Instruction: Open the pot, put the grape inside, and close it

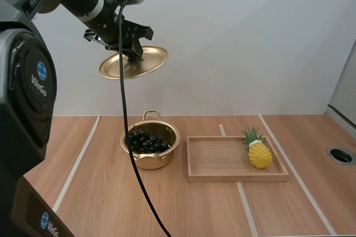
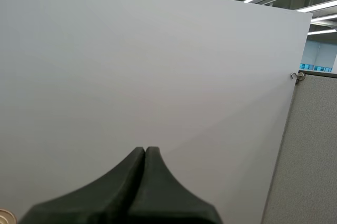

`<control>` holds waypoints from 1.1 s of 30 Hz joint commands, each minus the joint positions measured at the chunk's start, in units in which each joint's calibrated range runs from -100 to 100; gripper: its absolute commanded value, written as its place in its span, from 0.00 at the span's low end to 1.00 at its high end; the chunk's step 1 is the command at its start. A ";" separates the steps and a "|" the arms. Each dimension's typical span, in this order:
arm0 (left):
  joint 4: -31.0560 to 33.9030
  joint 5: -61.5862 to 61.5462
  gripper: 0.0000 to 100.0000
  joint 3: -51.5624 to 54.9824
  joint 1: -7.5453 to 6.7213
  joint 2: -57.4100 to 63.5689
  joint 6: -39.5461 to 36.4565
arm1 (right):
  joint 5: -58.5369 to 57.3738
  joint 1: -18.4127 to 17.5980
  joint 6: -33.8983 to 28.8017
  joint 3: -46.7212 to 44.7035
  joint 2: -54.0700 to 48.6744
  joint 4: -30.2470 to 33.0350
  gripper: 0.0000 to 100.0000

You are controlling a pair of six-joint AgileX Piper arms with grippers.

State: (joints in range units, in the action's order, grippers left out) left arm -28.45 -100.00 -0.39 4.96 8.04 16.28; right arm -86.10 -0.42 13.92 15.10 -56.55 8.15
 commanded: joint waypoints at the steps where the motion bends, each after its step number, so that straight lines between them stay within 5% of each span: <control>1: -1.99 0.00 0.00 5.13 -0.09 0.32 2.21 | 0.44 0.31 -0.48 0.49 -0.71 0.58 0.00; 15: -9.15 13.80 0.00 23.83 -0.24 0.32 14.50 | 0.02 0.31 -0.48 0.49 -0.71 0.58 0.00; 24: -5.62 36.47 0.00 33.55 -4.96 0.32 15.34 | -0.99 0.31 -0.48 0.49 -0.71 0.58 0.00; 33: -2.55 45.67 0.00 35.91 -4.96 0.08 14.37 | -0.99 0.31 -0.48 0.49 -0.71 0.58 0.00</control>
State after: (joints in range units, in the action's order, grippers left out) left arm -31.02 -55.83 35.36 0.16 8.04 30.87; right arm -86.98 -0.42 13.92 15.10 -56.55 8.15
